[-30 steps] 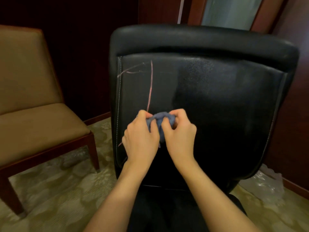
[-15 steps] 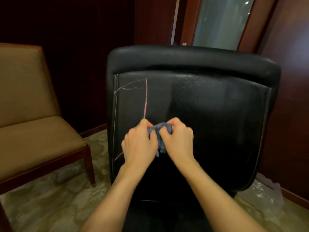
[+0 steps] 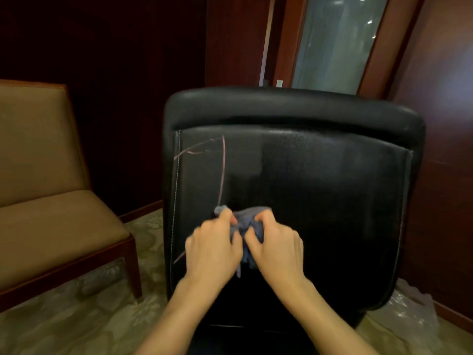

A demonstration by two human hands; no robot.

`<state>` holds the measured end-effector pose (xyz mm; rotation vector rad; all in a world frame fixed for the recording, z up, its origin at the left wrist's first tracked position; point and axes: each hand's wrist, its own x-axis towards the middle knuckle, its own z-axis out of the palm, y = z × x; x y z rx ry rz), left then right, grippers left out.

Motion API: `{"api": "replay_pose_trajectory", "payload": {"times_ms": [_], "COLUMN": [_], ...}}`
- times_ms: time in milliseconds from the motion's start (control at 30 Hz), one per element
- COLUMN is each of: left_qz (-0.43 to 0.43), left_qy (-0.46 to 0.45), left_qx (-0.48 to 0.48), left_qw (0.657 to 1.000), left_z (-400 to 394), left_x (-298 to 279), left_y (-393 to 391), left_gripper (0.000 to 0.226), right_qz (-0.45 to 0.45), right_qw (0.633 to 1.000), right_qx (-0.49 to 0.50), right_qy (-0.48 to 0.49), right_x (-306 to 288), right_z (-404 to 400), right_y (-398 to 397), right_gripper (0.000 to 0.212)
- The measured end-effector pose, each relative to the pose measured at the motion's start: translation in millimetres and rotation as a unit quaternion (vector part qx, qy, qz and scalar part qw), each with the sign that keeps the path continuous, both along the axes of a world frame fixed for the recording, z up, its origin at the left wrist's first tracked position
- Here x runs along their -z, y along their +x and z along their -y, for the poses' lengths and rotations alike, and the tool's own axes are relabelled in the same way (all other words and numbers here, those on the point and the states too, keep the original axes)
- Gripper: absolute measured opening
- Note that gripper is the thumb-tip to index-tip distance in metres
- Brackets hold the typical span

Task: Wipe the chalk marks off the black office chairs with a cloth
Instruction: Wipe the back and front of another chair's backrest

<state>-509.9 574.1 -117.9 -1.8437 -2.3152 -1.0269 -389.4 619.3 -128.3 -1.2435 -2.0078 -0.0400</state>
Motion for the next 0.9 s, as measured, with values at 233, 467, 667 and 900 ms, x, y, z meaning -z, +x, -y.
{"api": "replay_pose_trajectory", "payload": {"times_ms": [233, 467, 667, 900], "left_qz": [-0.004, -0.048, -0.099, -0.113], "left_qy": [0.099, 0.128, 0.066, 0.043], "left_qx": [-0.005, -0.02, 0.011, 0.015], "left_qw": [0.995, 0.99, 0.993, 0.993], "left_z": [-15, -73, -47, -18], "left_x": [-66, -153, -86, -68], "left_y": [-1, -16, -11, -21], "left_gripper": [0.016, 0.02, 0.024, 0.025], "right_qz": [0.002, 0.003, 0.05, 0.118], "right_qw": [0.998, 0.996, 0.998, 0.993], "right_qx": [0.006, 0.041, 0.027, -0.011], "right_qy": [0.066, 0.083, 0.026, 0.013], "right_x": [-84, -167, -88, -91], "right_z": [-14, -66, -39, -22], "right_y": [0, -21, -6, -6], "right_gripper": [0.022, 0.025, 0.028, 0.024]}}
